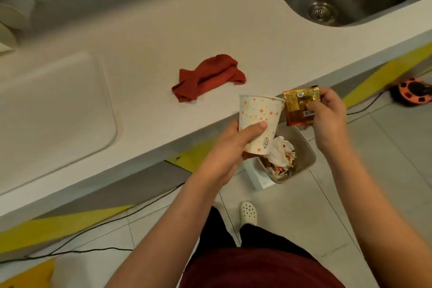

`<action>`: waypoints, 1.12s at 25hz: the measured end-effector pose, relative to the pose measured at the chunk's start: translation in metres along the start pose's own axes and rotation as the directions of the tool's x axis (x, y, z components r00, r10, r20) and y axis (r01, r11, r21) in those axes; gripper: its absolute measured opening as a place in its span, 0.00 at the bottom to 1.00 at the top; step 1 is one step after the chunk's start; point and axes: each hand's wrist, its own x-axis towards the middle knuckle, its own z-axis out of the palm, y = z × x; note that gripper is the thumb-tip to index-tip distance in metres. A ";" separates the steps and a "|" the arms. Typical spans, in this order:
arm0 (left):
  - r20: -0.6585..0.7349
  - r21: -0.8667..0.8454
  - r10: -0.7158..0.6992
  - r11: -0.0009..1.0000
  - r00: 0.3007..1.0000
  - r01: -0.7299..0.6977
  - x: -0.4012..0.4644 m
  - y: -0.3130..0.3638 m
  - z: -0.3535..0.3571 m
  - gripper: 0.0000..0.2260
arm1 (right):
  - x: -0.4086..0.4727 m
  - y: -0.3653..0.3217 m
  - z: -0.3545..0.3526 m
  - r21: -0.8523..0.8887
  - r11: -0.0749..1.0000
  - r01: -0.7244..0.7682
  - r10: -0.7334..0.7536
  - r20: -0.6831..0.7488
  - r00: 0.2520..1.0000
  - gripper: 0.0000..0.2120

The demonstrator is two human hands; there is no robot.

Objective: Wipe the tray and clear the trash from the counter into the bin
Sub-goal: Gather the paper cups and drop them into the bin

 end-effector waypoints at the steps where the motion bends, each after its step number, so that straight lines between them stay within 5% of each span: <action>1: 0.010 -0.006 -0.053 0.999 0.999 0.053 0.003 -0.013 0.010 0.11 | 0.000 0.018 -0.014 -0.006 1.000 -0.030 0.030 -0.012 0.999 0.16; 11: -0.200 0.240 -0.466 0.829 0.862 0.505 0.079 -0.122 0.045 0.25 | -0.003 0.159 -0.067 -0.195 0.891 -0.411 0.393 -0.124 0.911 0.10; 16: -0.171 0.256 -0.490 0.815 0.855 0.519 0.102 -0.115 0.059 0.27 | 0.009 0.173 -0.078 -0.597 0.707 -0.379 0.440 -0.049 0.897 0.28; 21: -0.214 0.356 -0.474 0.776 0.854 0.520 0.100 -0.114 0.043 0.19 | 0.001 0.175 -0.073 -0.430 0.810 -0.398 0.466 0.061 0.883 0.16; 28: -0.120 0.305 -0.292 0.899 0.949 0.315 0.062 -0.062 0.035 0.09 | -0.014 0.124 -0.030 -0.387 0.902 -0.190 0.296 0.236 0.926 0.11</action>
